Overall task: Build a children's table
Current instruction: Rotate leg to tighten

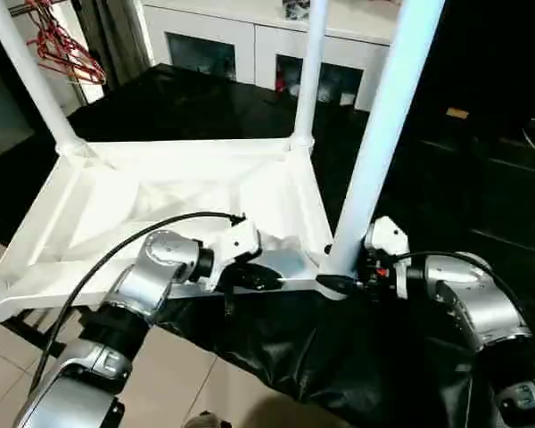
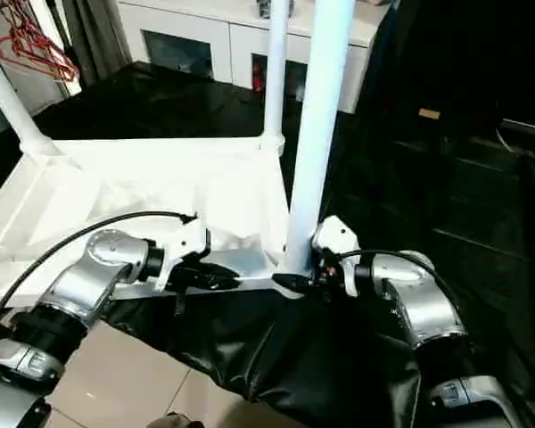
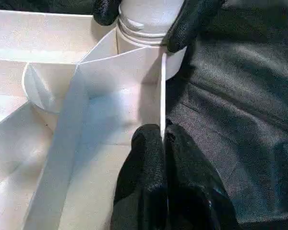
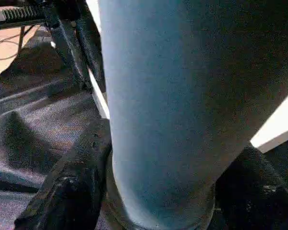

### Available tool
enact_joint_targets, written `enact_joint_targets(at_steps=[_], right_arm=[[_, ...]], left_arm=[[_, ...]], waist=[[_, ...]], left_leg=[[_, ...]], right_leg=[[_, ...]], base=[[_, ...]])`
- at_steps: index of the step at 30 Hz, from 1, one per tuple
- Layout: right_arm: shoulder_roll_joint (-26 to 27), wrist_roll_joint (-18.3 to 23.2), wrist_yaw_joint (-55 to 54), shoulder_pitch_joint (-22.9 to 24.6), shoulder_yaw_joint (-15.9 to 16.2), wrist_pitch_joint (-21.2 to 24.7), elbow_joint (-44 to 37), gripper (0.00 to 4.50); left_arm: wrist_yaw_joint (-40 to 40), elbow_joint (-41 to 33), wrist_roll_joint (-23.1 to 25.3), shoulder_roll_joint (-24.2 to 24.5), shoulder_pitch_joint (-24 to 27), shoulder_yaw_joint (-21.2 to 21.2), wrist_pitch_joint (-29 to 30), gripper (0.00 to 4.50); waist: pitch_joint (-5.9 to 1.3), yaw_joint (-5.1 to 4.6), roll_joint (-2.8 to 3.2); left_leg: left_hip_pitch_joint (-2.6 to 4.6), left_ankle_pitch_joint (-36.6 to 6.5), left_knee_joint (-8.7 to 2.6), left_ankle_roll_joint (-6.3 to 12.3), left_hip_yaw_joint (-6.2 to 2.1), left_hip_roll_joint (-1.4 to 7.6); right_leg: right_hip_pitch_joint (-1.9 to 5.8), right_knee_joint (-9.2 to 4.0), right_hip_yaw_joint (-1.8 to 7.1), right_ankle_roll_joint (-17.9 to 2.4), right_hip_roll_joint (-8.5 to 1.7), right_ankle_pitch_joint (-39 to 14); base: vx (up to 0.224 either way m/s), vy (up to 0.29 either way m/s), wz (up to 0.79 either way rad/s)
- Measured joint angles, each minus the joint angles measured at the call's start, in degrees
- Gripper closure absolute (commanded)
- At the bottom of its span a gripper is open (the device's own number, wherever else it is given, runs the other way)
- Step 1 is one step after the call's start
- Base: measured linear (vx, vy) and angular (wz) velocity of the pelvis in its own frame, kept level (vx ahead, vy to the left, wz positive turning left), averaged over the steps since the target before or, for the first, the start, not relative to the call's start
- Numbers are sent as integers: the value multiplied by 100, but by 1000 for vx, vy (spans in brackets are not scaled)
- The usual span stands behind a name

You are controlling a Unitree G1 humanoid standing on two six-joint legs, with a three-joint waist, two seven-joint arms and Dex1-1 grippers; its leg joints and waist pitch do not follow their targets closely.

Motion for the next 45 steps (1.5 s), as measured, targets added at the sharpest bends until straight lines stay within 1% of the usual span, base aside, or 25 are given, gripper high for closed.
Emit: enact_joint_targets(at_steps=[7,9,10,12,13,15,16,17,20,24,25,26,28,31,32,34,36,39,42,45], right_arm=[[13,2,-12,101,1,40,-112,185],[102,1,-148,115,-17,119,-120,185],[175,-47,-370,114,-60,145,-83,185],[468,-192,-1117,-3,-245,142,176,186],[574,-251,-1497,-82,-291,136,333,186],[744,-337,-2005,-154,-397,114,507,186],[953,-393,-2522,-283,-496,115,705,186],[1011,-428,-2744,-328,-520,124,760,186],[1398,-554,-3909,-570,-691,168,1117,186],[1716,-647,-4847,-830,-876,124,1482,186],[1748,-662,-4935,-866,-901,80,1548,151],[1764,-663,-4982,-914,-915,43,1626,151],[1768,-666,-4981,-927,-926,5,1653,114],[1790,-665,-4950,-927,-926,-26,1674,82],[1793,-669,-4944,-930,-924,-60,1696,82],[1809,-677,-4910,-934,-909,-144,1747,61],[1778,-692,-4751,-977,-872,-281,1865,61],[1588,-667,-4226,-977,-821,-357,1872,61],[1488,-649,-3818,-974,-759,-400,1865,61],[1150,-546,-2956,-814,-577,-429,1557,61]], left_arm=[[7,-51,0,6,38,-4,7,450],[127,-32,13,-20,39,-3,18,450],[268,49,47,-79,10,13,17,450],[700,348,138,-272,-173,58,32,450],[934,451,174,-378,-232,72,56,450],[1231,614,250,-533,-334,85,85,450],[1521,794,331,-662,-451,134,104,450],[1628,851,336,-713,-492,141,128,450],[2254,1253,456,-1066,-754,162,178,450],[2720,1589,533,-1329,-984,180,186,450],[2763,1624,544,-1356,-1010,181,179,450],[2794,1657,545,-1371,-1037,184,173,450],[2800,1668,547,-1377,-1050,183,162,450],[2776,1689,565,-1370,-1051,177,107,450],[2749,1693,568,-1356,-1050,171,78,450],[2706,1695,568,-1325,-1046,168,37,450],[2563,1649,557,-1238,-1009,159,-24,450],[2204,1387,546,-1070,-850,115,-127,450],[2042,1340,536,-971,-813,116,-166,450],[1761,1179,486,-831,-721,90,-219,450]], waist=[[0,1,0],[0,-1,0],[-1,-2,-1],[-3,-27,-6],[-4,-56,-4],[-4,-84,-4],[-4,-109,-5],[-4,-120,-4],[-5,-120,-2],[-8,-104,3],[-9,-101,4],[-9,-96,4],[-9,-94,4],[-9,-98,4],[-9,-104,4],[-8,-117,3],[-8,-131,3],[-7,-123,5],[-7,-129,5],[-6,-119,4]], left_leg=[[0,0,-1,0,0,0],[2,0,0,0,0,0],[9,1,0,0,0,0],[12,4,9,-3,0,-1],[13,4,9,-5,0,-3],[20,4,9,-5,0,-4],[25,5,12,-6,0,-3],[22,5,8,-6,0,-4],[24,5,7,-6,1,-8],[19,5,7,-6,1,-8],[16,5,6,-6,1,-8],[14,5,6,-5,1,-8],[9,5,5,-5,1,-7],[7,7,5,-2,1,-7],[7,8,5,-1,1,-6],[7,8,4,-1,1,-5],[7,8,0,-1,1,-4],[6,8,-7,-1,1,-3],[1,8,-7,-1,1,-3],[-3,7,-7,0,2,-2]], right_leg=[[0,0,0,0,0,0],[0,3,0,0,0,0],[5,3,0,-1,0,1],[7,9,4,-4,0,2],[9,3,8,-4,0,3],[19,-1,9,-4,0,3],[23,3,9,-3,0,3],[21,-4,9,-3,-1,3],[30,-8,14,-4,-1,3],[34,-5,16,-4,-1,5],[34,-5,16,-4,-1,5],[34,-6,15,-3,-2,4],[31,-8,14,-2,-2,4],[29,-8,14,-2,-1,4],[28,-7,14,-2,-1,4],[25,-6,14,-2,-1,4],[23,-6,13,-2,-1,4],[21,-6,9,2,-1,1],[16,-6,9,1,0,1],[15,-9,8,3,0,0]], base=[[0,0,0],[0,0,0],[0,0,0],[0,0,0],[0,0,0],[0,0,0],[0,0,0],[0,0,0],[0,0,0],[0,0,0],[0,0,0],[0,0,0],[0,0,0],[0,0,0],[0,0,0],[0,0,0],[0,0,0],[0,0,0],[0,0,0],[0,0,0]])
